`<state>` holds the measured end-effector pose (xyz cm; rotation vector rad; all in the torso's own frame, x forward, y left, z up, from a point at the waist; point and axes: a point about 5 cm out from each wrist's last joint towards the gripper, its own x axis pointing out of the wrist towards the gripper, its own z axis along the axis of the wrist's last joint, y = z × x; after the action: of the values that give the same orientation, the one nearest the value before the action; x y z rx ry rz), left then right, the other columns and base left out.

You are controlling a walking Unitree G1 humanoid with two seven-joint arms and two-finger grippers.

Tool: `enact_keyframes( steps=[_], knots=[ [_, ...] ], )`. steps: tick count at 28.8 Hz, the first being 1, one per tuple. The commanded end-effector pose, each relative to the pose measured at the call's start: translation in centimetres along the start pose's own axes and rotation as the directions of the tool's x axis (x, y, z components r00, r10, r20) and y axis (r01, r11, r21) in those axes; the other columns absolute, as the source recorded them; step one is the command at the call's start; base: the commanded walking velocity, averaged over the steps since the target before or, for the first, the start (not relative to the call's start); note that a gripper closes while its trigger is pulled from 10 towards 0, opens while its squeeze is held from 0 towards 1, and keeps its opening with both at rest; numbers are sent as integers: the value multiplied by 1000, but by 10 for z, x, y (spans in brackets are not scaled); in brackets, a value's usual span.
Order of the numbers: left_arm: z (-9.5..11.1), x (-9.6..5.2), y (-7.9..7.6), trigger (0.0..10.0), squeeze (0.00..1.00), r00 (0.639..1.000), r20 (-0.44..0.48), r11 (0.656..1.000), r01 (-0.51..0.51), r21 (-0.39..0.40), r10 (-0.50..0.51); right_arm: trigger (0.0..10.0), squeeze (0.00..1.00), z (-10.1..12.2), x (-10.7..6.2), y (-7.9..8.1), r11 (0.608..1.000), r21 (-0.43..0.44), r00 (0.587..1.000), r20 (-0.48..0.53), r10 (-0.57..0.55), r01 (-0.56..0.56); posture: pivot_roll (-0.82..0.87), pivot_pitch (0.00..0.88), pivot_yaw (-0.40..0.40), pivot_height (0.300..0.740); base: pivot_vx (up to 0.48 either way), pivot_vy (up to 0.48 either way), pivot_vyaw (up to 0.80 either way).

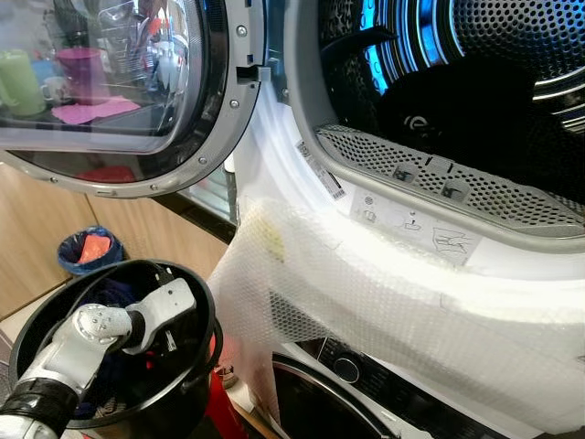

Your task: Clothes washing

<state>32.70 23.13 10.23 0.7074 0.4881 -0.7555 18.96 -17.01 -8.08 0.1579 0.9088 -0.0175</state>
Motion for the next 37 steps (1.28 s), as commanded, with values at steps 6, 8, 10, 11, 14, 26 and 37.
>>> enact_keyframes(
  steps=[6, 8, 10, 11, 14, 26, 37],
  knots=[
    [-7, -2, 6, 10000, 1000, 998, -59, 999, 29, 31, -27, 10000, 0, 0, -1, -10, 1000, 0, 1000, 3, -27, 27, 204, 70, -103, 740, 0, 0, 0],
    [-13, -9, 15, 10000, 1000, 994, -109, 997, -12, 76, 20, 10000, 0, 0, -2, -11, 1000, -7, 1000, 2, -26, 26, 205, 71, -106, 740, 0, 0, 0],
    [-16, -13, 20, 10000, 1000, 991, -123, 996, -45, 74, 54, 10000, 0, 0, -2, -11, 1000, -6, 1000, 3, -26, 26, 206, 71, -110, 740, 0, 0, 0],
    [-21, -18, 28, 10000, 1000, 980, -155, 991, -114, 64, 123, 10000, 0, 0, -2, -11, 1000, -5, 1000, 4, -26, 26, 210, 72, -112, 740, 0, 0, 0],
    [-28, -18, 29, 10000, 1000, 971, -187, 988, -144, 59, 153, 10000, 0, 2, -1, -10, 1000, -10, 1000, 6, -22, 22, 207, 72, -114, 740, 0, 0, 0],
    [-29, -2, 13, 10000, 0, 984, -139, 993, -115, -3, 113, 10000, 0, 4, 0, -8, 998, -53, 999, 11, -30, 30, 200, 64, -133, 740, 0, 0, 0],
    [-31, -2, 9, 10000, 0, 993, -102, 996, -61, -57, 55, 10000, 0, 7, 0, -11, 994, -85, 998, 25, -63, 65, 205, 55, -144, 740, 0, 0, 0]
  ],
)
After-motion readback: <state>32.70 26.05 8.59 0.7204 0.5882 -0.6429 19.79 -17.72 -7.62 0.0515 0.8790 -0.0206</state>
